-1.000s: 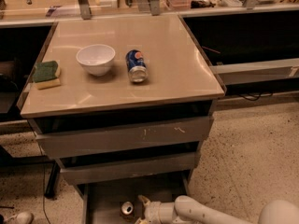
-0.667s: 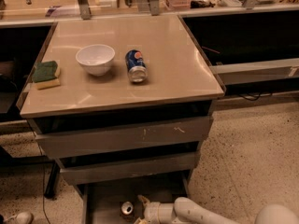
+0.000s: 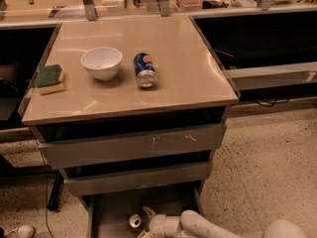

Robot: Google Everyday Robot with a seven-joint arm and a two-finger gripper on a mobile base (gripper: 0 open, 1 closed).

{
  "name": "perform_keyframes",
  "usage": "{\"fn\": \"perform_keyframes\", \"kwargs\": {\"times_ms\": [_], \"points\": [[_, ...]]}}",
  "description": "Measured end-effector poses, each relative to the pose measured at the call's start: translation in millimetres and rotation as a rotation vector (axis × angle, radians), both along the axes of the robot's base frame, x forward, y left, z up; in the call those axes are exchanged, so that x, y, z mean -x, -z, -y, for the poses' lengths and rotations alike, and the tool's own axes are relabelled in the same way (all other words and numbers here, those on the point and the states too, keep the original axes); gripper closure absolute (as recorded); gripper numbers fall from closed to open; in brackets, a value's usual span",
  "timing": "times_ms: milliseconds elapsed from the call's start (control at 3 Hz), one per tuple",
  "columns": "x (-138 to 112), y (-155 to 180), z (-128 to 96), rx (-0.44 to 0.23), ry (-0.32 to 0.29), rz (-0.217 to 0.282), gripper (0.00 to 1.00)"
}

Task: Pick orange can from bottom drawer and place on counter

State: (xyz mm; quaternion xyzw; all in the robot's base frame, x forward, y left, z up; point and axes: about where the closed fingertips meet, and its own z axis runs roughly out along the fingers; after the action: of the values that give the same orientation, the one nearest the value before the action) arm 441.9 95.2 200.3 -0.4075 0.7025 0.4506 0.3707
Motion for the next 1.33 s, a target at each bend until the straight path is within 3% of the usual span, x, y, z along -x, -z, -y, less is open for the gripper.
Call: {"fn": "perform_keyframes", "kwargs": {"times_ms": [1000, 1333], "points": [[-21, 6, -25, -0.033, 0.003, 0.035, 0.00], [-21, 6, -25, -0.033, 0.003, 0.035, 0.18]]}}
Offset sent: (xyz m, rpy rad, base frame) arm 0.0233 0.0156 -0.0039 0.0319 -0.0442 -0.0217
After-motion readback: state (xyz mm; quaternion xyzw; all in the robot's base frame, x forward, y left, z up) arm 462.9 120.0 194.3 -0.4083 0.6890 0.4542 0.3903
